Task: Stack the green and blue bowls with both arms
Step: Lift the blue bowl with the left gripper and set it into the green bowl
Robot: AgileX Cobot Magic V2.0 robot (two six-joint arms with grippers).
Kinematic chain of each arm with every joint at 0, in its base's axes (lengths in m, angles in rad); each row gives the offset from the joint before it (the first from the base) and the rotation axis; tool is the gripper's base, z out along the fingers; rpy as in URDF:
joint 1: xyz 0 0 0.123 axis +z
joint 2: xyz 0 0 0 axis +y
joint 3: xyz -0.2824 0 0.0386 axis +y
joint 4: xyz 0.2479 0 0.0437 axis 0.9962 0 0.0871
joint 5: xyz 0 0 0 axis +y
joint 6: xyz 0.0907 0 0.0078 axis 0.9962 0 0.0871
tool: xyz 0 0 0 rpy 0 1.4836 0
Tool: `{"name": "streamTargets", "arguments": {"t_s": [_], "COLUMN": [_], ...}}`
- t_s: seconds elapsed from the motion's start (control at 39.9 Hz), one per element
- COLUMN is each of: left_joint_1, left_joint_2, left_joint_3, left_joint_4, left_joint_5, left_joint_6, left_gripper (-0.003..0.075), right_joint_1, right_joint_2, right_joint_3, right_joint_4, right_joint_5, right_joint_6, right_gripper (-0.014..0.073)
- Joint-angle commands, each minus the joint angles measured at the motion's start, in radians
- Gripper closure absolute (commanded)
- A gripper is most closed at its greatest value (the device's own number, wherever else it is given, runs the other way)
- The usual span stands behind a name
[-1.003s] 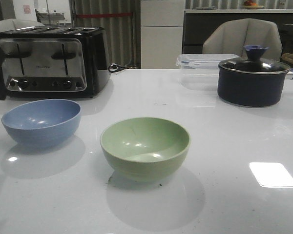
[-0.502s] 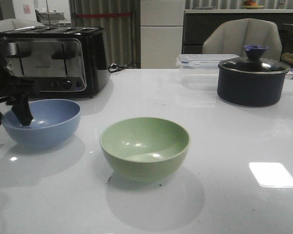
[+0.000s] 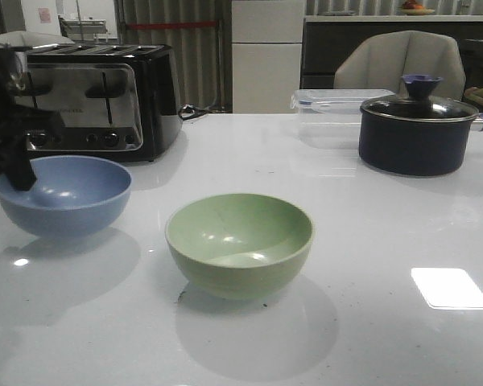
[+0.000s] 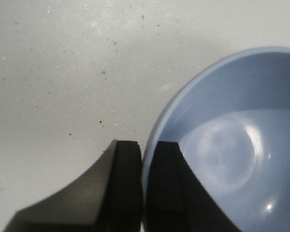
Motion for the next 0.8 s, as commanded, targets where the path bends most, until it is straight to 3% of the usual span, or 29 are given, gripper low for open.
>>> {"name": "streamTargets", "arguments": {"t_s": [0.0, 0.15, 0.33, 0.53, 0.78], "left_joint_1": [-0.031, -0.104, -0.232, -0.361, -0.440], "left_joint_2": [-0.105, -0.159, -0.174, -0.144, -0.063], "left_joint_3": [-0.076, -0.130, -0.157, -0.157, -0.157], "left_joint_4": [-0.049, -0.125, -0.142, -0.142, -0.147], "left_joint_5": [0.040, 0.102, 0.107, 0.070, 0.031], "left_joint_6": [0.059, 0.143, 0.151, 0.151, 0.151], "left_gripper": [0.0623, 0.0624, 0.0624, 0.0624, 0.0624], "right_joint_1": [0.001, 0.001, 0.001, 0.001, 0.001], "right_joint_2": [-0.006, -0.006, -0.006, -0.006, -0.006], "right_joint_3": [-0.028, -0.028, -0.028, -0.028, -0.028], "right_joint_4": [0.005, 0.005, 0.005, 0.005, 0.005], "right_joint_5": [-0.062, -0.062, -0.062, -0.062, -0.062], "right_joint_6": [-0.010, -0.010, -0.010, -0.010, -0.010], "right_gripper": [0.0148, 0.0148, 0.0148, 0.0148, 0.0148]}}
